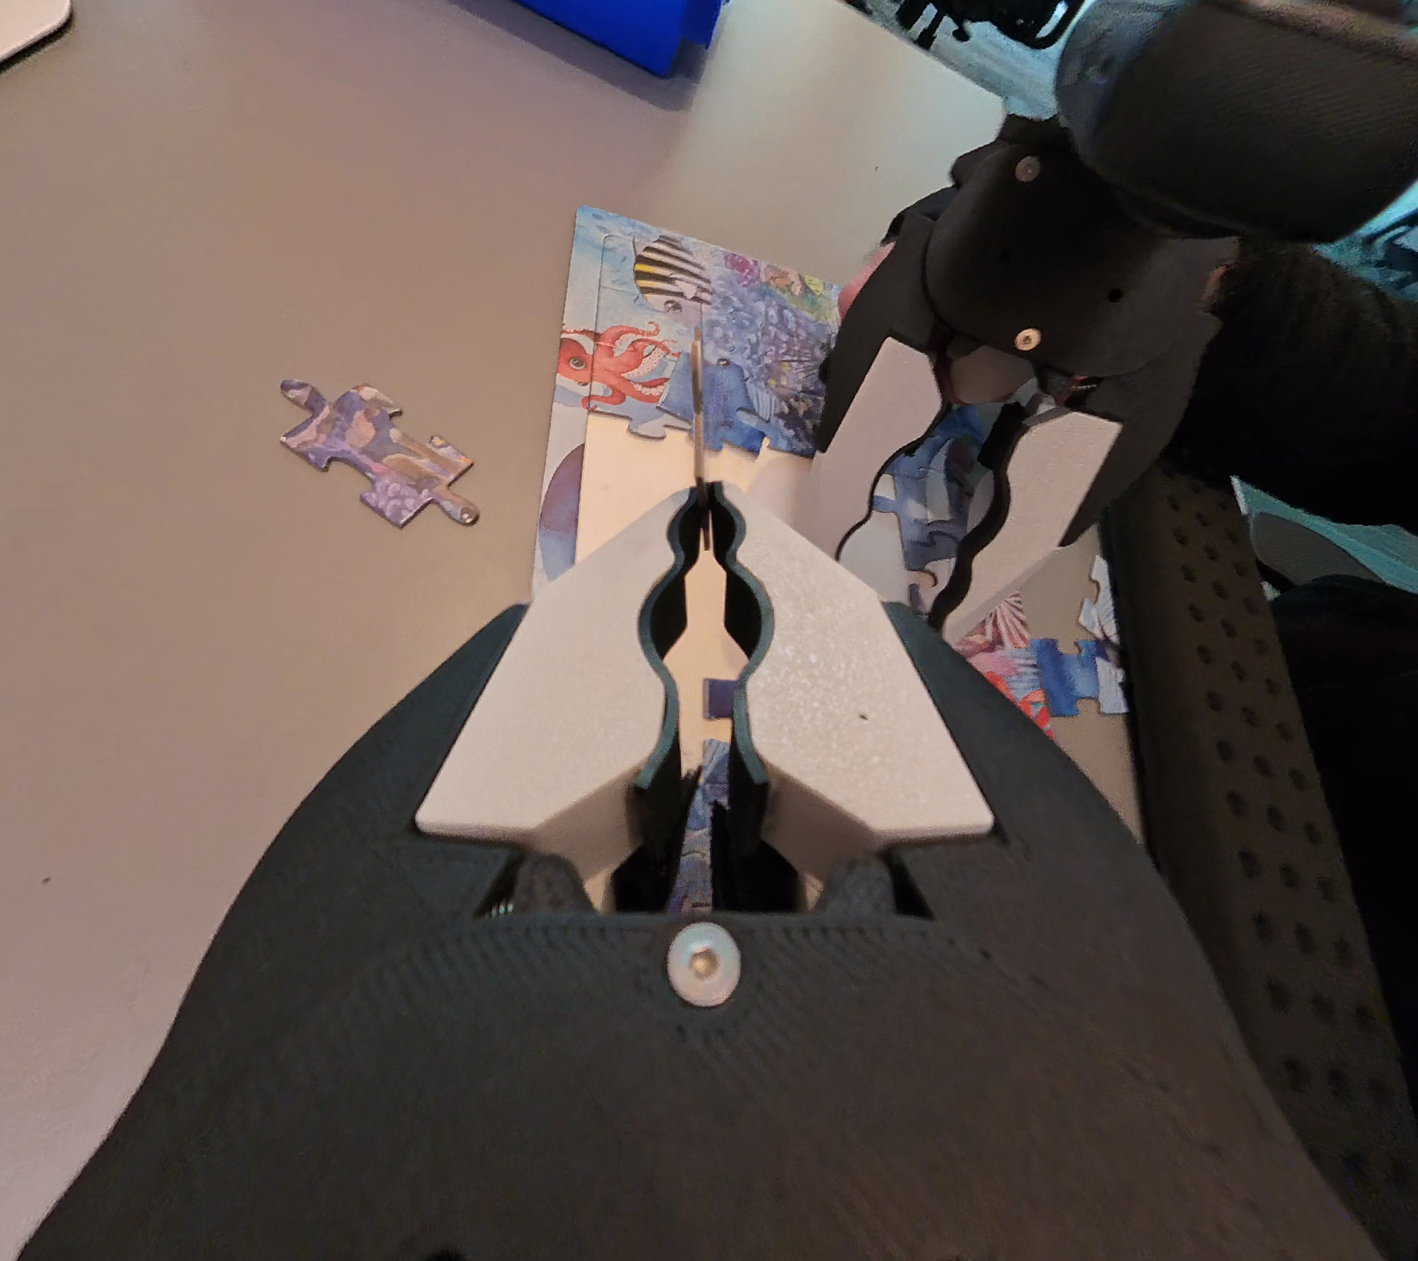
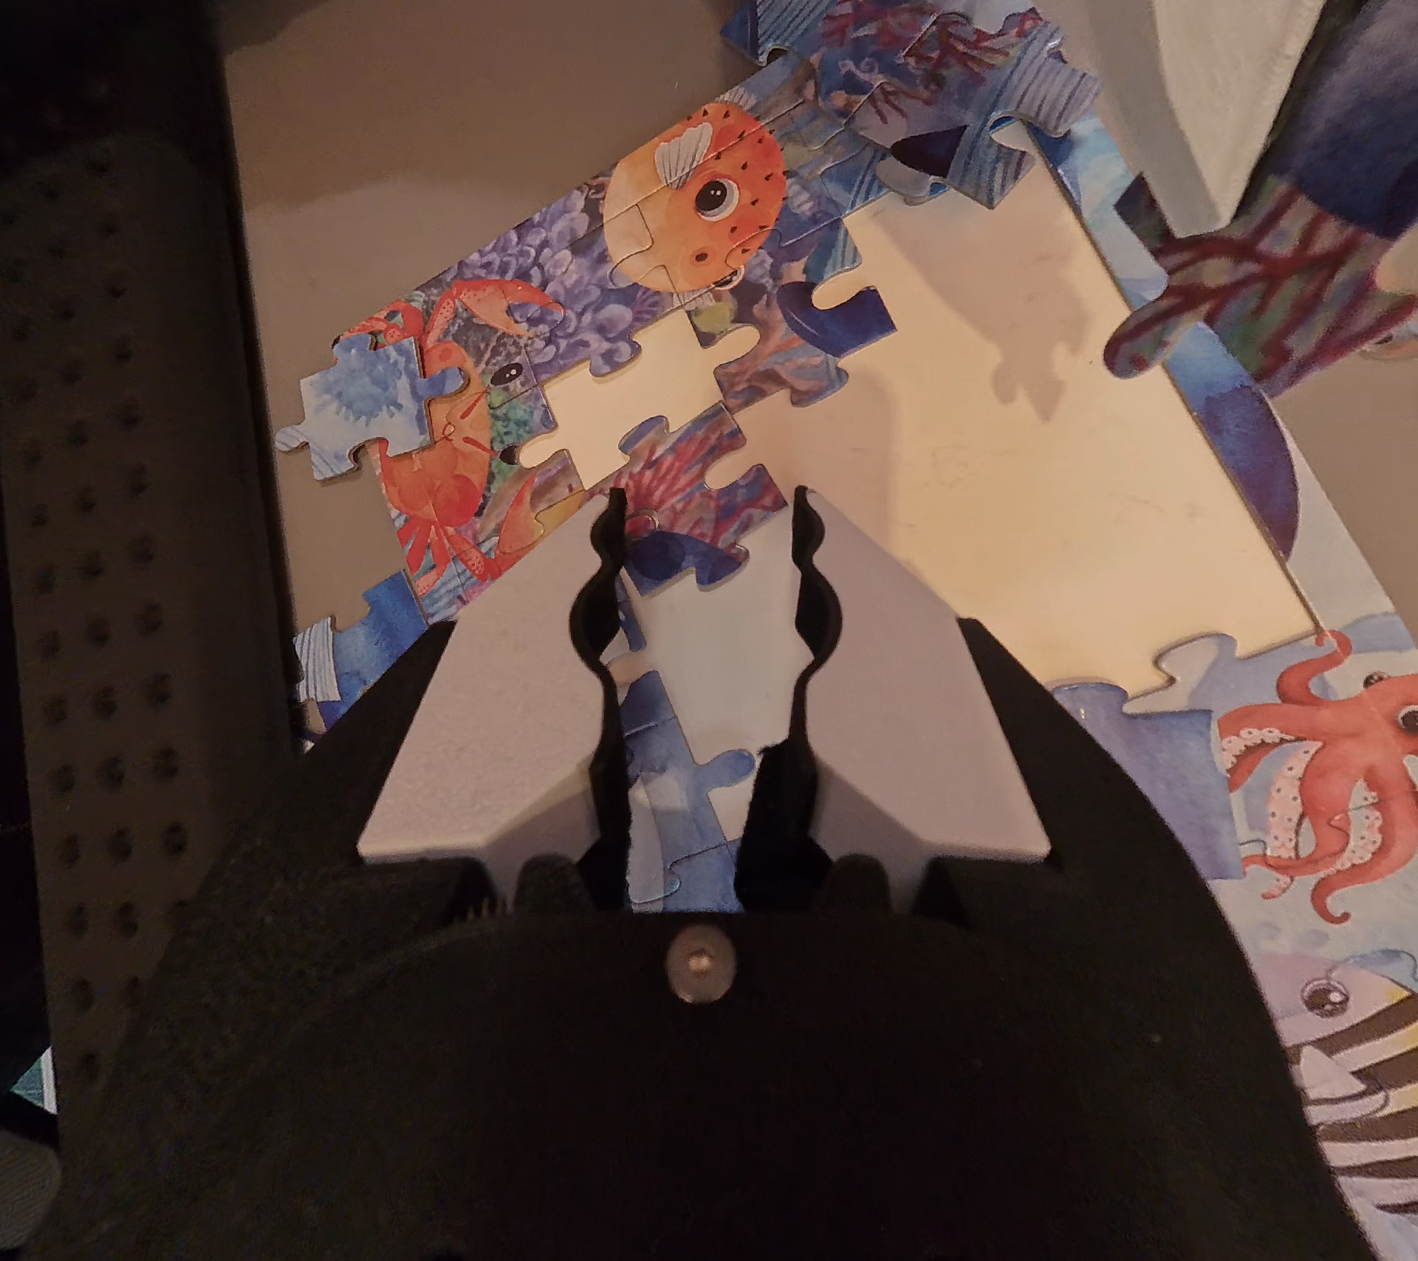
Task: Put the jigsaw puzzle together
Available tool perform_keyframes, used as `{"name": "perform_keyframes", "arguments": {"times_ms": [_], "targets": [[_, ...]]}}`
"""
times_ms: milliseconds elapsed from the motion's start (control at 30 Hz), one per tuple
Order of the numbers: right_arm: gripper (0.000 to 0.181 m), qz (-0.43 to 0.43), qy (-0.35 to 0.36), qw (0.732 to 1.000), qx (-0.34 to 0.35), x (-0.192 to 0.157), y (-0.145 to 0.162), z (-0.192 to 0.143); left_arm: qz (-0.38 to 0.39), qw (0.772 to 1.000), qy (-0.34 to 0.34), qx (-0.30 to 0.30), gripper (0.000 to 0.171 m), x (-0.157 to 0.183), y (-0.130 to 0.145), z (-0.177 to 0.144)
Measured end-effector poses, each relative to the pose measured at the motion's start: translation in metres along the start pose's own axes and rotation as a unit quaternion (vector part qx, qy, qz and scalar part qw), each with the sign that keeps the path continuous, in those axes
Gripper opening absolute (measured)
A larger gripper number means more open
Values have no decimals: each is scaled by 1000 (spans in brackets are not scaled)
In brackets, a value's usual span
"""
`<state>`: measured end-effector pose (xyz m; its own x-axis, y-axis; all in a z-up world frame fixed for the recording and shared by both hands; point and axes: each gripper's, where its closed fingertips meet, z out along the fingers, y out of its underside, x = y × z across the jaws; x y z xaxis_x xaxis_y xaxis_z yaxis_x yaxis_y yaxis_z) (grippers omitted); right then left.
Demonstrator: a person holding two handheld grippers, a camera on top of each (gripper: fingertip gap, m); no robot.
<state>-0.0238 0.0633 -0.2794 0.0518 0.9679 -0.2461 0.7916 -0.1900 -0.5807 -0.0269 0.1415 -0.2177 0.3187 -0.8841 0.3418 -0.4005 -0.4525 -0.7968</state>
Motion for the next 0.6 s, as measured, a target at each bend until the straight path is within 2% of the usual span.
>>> {"name": "perform_keyframes", "arguments": {"times_ms": [267,433,500,600], "targets": [[42,-3,0,1000,2,0,-1,1,-11,998,-47,-47,0,-18,19,10],[41,-5,0,1000,4,0,-2,1,-13,996,-69,-56,16,-21,19,-2],[41,-6,0,1000,4,0,-2,2,-4,994,-84,-70,30,-22,22,-9],[44,-4,-9,1000,5,0,-2,0,36,982,-120,-140,69,-19,36,-25]]}}
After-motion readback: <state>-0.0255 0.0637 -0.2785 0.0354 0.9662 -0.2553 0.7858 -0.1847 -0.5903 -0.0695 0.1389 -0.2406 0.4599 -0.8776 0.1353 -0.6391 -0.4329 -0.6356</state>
